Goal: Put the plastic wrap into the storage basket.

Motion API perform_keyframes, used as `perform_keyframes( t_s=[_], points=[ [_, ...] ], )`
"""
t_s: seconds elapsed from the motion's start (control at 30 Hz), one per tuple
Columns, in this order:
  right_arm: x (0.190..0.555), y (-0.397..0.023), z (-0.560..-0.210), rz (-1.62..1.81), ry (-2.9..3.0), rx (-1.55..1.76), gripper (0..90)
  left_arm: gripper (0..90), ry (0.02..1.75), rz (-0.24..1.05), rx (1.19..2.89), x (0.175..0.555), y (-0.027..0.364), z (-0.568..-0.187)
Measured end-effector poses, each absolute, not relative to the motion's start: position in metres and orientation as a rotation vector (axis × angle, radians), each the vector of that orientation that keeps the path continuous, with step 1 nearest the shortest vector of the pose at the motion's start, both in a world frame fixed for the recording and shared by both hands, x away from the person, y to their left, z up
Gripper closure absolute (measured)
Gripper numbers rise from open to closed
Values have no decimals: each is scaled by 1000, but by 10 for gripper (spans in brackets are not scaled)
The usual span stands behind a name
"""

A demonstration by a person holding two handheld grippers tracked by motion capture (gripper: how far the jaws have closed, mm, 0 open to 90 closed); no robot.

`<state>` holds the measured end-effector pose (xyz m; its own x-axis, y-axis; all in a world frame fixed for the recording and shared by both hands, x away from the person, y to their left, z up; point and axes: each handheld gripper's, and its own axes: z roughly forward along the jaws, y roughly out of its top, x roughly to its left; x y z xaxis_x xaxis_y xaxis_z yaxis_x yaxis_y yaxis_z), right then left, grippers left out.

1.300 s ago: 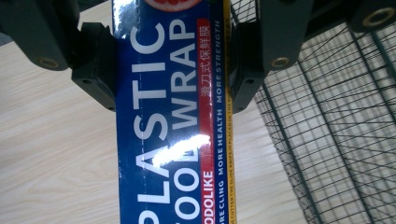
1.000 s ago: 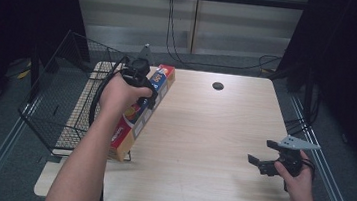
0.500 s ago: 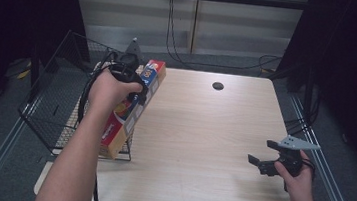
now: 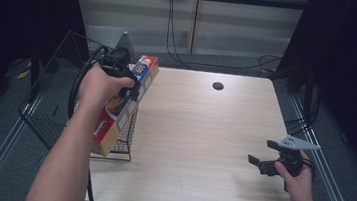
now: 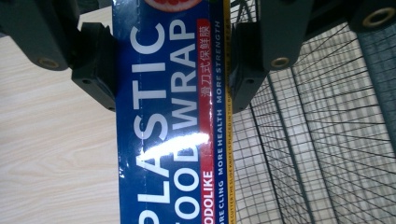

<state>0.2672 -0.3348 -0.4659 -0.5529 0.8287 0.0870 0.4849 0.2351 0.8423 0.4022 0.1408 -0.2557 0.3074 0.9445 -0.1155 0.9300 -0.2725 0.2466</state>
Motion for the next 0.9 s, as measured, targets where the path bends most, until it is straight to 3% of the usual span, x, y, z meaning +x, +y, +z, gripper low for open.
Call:
perform_keyframes(
  t_s=[0.9],
  points=[
    [267, -334, -467, 1243, 2151, 1209, 10, 443, 1761, 92, 2251, 402, 165, -241]
  ],
)
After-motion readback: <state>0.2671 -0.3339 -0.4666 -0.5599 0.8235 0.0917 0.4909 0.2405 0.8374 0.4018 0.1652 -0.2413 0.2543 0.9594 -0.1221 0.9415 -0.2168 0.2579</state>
